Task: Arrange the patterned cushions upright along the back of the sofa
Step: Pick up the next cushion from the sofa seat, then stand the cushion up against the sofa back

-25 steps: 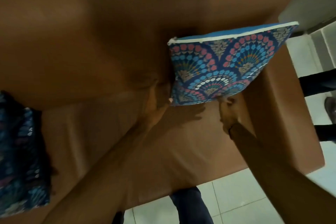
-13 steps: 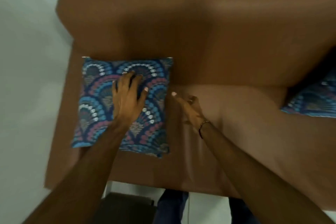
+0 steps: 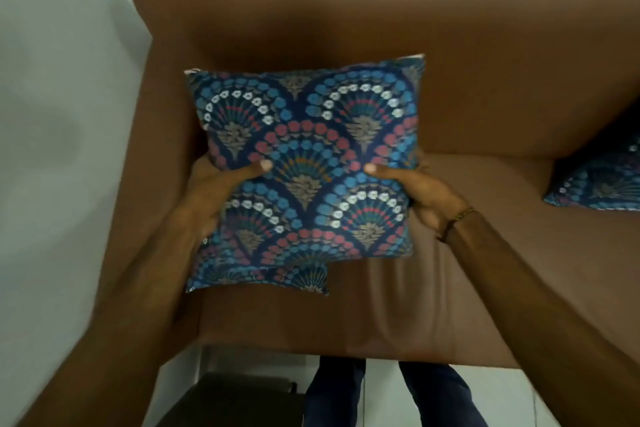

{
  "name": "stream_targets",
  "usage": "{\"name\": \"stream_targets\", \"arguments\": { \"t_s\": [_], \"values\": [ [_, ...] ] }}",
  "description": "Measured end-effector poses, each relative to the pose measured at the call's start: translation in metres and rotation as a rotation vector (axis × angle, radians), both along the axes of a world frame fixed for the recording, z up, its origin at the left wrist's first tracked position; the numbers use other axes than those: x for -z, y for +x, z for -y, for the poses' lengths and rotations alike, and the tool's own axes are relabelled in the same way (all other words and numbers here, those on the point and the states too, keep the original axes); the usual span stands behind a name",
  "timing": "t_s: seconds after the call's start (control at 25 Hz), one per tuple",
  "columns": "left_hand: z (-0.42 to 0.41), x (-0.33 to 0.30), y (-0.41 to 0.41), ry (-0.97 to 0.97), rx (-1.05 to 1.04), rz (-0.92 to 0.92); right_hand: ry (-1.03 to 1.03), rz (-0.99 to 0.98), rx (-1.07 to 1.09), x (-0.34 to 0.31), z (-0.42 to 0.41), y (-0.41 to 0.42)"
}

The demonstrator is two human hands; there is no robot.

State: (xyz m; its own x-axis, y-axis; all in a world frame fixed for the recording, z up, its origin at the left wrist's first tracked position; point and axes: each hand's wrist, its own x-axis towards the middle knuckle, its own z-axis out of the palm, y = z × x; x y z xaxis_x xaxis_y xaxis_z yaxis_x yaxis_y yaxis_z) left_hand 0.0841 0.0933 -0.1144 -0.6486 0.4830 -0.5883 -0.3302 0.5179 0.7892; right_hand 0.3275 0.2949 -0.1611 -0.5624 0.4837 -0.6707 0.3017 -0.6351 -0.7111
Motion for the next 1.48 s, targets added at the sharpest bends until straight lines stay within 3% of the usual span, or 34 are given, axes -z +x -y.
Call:
{"name": "stream_targets", "arguments": {
  "t_s": [0.08,0.24,0.52,0.64,0.76,0.8,0.88,0.92,1.0,1.12,1.24,1.36,1.48],
  "values": [
    [-0.039,0.009,0.04,0.104,0.083,-0.075,0.184,0.025,0.113,-0.007,-0.038,0.049],
    [-0.117,0.035,0.111,0.217,0.234,-0.224,0.35,0.147,0.192,-0.002,-0.103,0.126],
    [-0.188,0.101,0.163,0.127,0.375,-0.296,0.5,0.264,0.3,0.049,-0.152,0.181],
    [-0.191,0.119,0.17,0.091,0.428,-0.305,0.352,0.272,0.386,0.067,-0.137,0.186],
    [-0.176,0.123,0.164,-0.002,0.484,-0.321,0.083,0.438,0.37,0.074,-0.092,0.175],
    [-0.163,0.125,0.156,-0.088,0.533,-0.377,0.004,0.524,0.317,0.081,-0.072,0.166],
    [-0.123,0.137,0.131,-0.274,0.595,-0.658,-0.068,0.595,0.185,0.093,-0.037,0.139],
    [-0.096,0.145,0.111,-0.327,0.595,-0.795,-0.111,0.568,0.093,0.096,-0.02,0.117],
    [-0.046,0.156,0.069,-0.429,0.544,-0.898,-0.203,0.477,-0.12,0.099,0.012,0.068],
    [0.004,0.153,0.01,-0.533,0.379,-0.736,-0.261,0.378,-0.297,0.093,0.055,-0.016],
    [0.025,0.152,-0.037,-0.542,0.115,-0.384,-0.21,0.327,-0.358,0.097,0.085,-0.083],
    [0.04,0.155,-0.07,-0.415,-0.03,-0.124,-0.009,0.23,-0.345,0.111,0.096,-0.114],
    [0.044,0.146,-0.069,-0.204,-0.052,-0.121,0.154,0.221,-0.162,0.101,0.098,-0.107]
  ]
}}
